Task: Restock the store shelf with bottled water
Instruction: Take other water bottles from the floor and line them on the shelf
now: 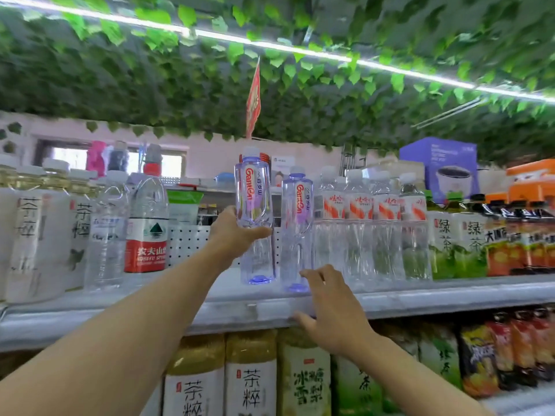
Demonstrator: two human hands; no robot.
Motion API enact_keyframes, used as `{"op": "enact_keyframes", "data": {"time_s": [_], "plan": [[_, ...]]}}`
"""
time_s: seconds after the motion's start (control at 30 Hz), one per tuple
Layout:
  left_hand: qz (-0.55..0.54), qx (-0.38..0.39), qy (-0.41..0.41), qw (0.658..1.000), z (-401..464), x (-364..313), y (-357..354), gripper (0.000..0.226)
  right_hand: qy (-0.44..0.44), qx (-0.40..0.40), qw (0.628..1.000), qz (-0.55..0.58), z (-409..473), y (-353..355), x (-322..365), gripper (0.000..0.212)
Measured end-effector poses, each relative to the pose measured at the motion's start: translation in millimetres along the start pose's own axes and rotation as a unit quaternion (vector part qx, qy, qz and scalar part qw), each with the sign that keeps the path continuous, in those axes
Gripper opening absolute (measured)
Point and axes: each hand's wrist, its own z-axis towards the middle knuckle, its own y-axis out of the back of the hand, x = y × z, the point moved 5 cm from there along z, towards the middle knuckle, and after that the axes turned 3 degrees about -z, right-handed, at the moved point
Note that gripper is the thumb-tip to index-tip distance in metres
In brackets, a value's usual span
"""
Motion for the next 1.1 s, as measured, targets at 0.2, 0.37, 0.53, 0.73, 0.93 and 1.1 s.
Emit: {"op": "enact_keyframes", "data": {"time_s": [0.2, 0.37, 0.53, 0.73, 0.93, 1.1], "plan": [[0.008, 0.010, 0.015, 1.000, 19.1, 26.9, -12.0, 0.063, 0.014, -0.015, 0.999, 0.040, 0.6, -12.6, -10.6, 0.067], [0.005, 0.016, 0.016, 1.000, 27.0, 32.9, -18.5, 0.069, 0.043, -0.040, 0.998, 0.010, 3.4, -13.9, -12.2, 0.063], [0.039, 0.043, 0.009, 0.998, 19.7, 27.5, -24.8, 0.073, 0.053, -0.046, 0.998, -0.001, 3.1, -12.1, -11.0, 0.063], [0.062, 0.154, 0.107, 0.980, 9.5, 41.2, -20.2, 0.063, 0.058, -0.042, 0.997, 0.005, 2.7, -10.0, -11.1, 0.063], [0.077, 0.167, 0.131, 0.974, 23.7, 56.8, -27.5, 0.046, 0.064, -0.034, 0.997, 0.006, 2.3, -9.0, -11.4, 0.063], [0.073, 0.181, 0.138, 0.971, 31.0, 57.4, -43.3, 0.055, 0.068, -0.040, 0.997, -0.001, 3.6, -11.1, -13.5, 0.064]]}}
